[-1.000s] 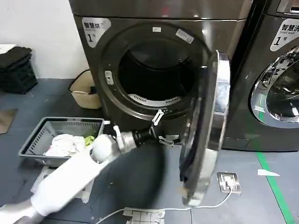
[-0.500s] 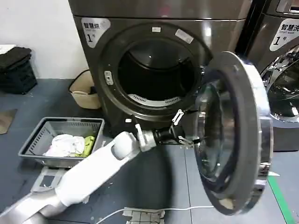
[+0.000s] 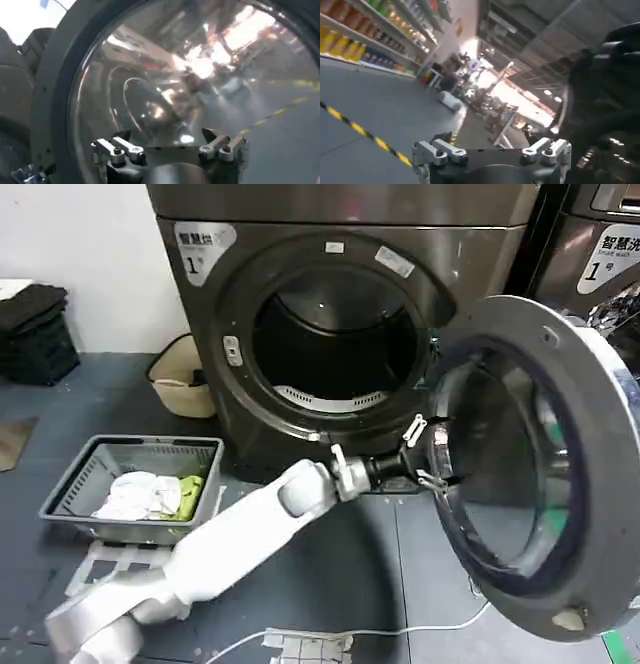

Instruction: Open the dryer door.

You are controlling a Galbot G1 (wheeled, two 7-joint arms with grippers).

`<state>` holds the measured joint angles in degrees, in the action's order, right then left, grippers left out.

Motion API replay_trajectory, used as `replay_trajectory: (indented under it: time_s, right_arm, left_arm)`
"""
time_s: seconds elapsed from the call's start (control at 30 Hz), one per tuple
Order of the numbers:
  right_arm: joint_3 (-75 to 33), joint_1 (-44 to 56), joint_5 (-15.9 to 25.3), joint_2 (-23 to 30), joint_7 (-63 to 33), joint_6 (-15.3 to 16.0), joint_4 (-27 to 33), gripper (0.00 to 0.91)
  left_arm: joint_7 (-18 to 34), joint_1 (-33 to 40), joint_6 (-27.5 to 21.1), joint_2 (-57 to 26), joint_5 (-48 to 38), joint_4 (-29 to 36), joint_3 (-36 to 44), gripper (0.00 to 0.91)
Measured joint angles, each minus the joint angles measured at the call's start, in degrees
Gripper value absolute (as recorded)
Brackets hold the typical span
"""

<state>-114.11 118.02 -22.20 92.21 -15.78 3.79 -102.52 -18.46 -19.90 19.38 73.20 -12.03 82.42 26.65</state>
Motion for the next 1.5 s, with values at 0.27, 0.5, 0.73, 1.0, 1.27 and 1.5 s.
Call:
replay_trajectory:
  time_s: [0.27, 0.5, 0.73, 1.0, 1.27, 1.5]
  right_arm:
    - [-0.19, -0.08, 0.89, -0.02, -1.04, -0.44, 1.37, 0.907]
    - [-0.54, -0.19, 0.86, -0.02, -1.22, -0.52, 1.76, 0.907]
    - [-0.82, -0.19, 0.66, -0.02, -0.91, -1.1, 2.51, 0.907]
    - [-0.82, -0.33, 0.55, -0.02, -0.55, -1.17, 1.84, 0.907]
    - [-0.82, -0.43, 0.52, -0.02, -0.3, -1.06, 2.47, 0.907]
    - [-0.92, -0.42, 0.52, -0.02, 0.02, -1.17, 2.88, 0.907]
  left_arm:
    - [1.37, 2.08, -1.78, 4.81, 2.05, -4.15, 0.51, 0.907]
    - [1.44, 3.65, -1.69, 8.92, 3.08, -7.82, 1.19, 0.907]
    - [1.56, 5.2, -1.15, 11.67, 3.07, -11.53, 2.25, 0.907]
    - [1.49, 5.52, -1.11, 12.43, 2.85, -12.78, 2.28, 0.907]
    - [0.76, 5.55, -1.45, 11.66, 1.59, -11.84, 2.26, 0.907]
    - [-2.32, 3.88, -5.11, 7.85, 0.83, -5.53, 1.15, 0.907]
